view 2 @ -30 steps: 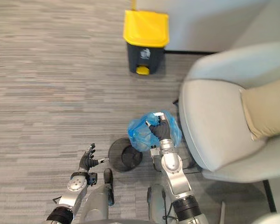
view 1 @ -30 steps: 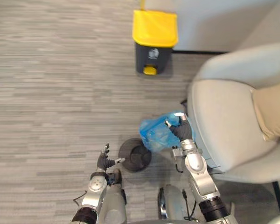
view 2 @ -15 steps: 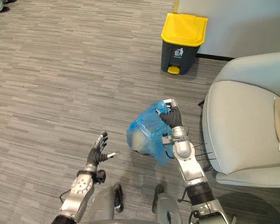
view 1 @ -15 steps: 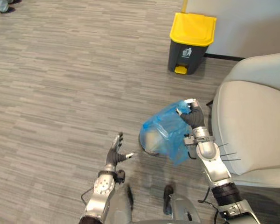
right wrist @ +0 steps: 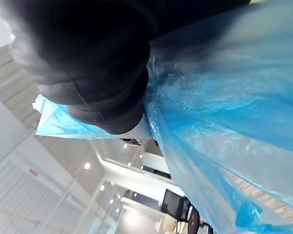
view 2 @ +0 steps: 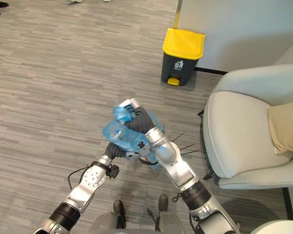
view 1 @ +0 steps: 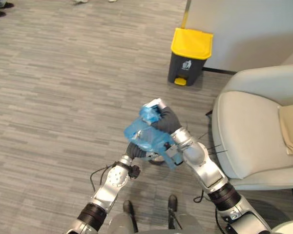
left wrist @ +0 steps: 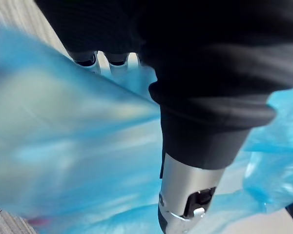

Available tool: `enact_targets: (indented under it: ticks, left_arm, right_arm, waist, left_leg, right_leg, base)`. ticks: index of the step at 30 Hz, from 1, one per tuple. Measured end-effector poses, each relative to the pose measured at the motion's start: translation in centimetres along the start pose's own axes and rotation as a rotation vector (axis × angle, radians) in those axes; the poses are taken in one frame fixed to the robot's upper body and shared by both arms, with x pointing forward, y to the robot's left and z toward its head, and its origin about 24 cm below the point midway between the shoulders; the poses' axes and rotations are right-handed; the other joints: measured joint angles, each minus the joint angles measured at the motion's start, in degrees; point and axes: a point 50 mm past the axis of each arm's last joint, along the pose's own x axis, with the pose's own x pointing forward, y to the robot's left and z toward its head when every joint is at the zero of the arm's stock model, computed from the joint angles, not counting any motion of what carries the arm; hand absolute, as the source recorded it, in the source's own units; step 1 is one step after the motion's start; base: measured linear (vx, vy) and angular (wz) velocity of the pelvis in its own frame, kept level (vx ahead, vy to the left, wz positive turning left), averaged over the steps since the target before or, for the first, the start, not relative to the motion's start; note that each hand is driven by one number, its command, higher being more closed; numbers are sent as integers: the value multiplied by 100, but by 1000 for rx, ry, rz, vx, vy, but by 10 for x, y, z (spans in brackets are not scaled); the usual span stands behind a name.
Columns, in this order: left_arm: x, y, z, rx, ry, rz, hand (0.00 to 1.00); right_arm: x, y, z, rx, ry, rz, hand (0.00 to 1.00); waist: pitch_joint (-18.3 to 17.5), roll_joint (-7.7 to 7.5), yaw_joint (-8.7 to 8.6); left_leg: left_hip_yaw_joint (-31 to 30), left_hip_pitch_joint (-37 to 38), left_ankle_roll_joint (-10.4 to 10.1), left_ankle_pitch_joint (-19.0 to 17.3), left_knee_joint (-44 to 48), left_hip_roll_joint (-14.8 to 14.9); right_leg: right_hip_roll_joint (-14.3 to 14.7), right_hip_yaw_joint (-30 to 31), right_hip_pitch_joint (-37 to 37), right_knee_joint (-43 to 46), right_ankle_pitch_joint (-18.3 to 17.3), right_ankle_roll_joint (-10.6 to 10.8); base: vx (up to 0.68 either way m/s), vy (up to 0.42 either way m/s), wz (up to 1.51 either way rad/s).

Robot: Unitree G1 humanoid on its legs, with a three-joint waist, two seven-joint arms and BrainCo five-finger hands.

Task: Gather rubbish on tea table into small bin, then transfer packed bag to large trash can.

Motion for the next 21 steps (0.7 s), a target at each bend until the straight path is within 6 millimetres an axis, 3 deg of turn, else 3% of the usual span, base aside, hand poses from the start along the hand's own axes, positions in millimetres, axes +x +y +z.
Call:
enact_targets:
  ticks: [6,7,12,15,20,21]
  left_arm:
    - [13,7,-1,145,-5,58,0]
    - [13,7,-2,158,6,63,100]
    - [15,1,-1,154,19,87,100]
    - [18,-12,7,121,-6,82,100]
    - [23,-11,15,97,-37,114,100]
    - [24,-10,15,83,-38,118,100]
  right_arm:
    - [-1,16,-2,72,15,84,100]
    - [-1,19,-2,86,17,94,100]
    - [20,36,1,60,4,212,100]
    - [31,52,-2,83,11,253,100]
    - [36,60,0,103,4,273,100]
    - [36,60,0,111,3,270,0]
  waist:
    - [-96,-106,0]
    - [-98,-109,2]
    - [-159,-111,32]
    - [-264,-110,165]
    - [-276,-112,168]
    - [-276,-111,167]
  left_leg:
    - [-1,160,-76,220,-318,39]
    - [-3,199,-83,276,-397,43]
    - [-25,205,-116,343,-449,99]
    - [-55,285,-164,404,-564,130]
    - [-161,286,-181,429,-575,153]
    - [-162,286,-182,430,-576,156]
  right_leg:
    - [125,38,8,-6,30,-44]
    - [141,35,21,-17,38,-55]
    - [217,15,103,-206,158,-108]
    - [272,-4,188,-299,183,-144]
    - [300,-30,255,-336,189,-152]
    - [302,-30,255,-336,189,-152]
  base:
    - [-57,-41,-3]
    - [-21,-34,-1]
    - [-2,-13,1]
    - [14,-26,5]
    - [-1,-8,9]
    - [0,0,0]
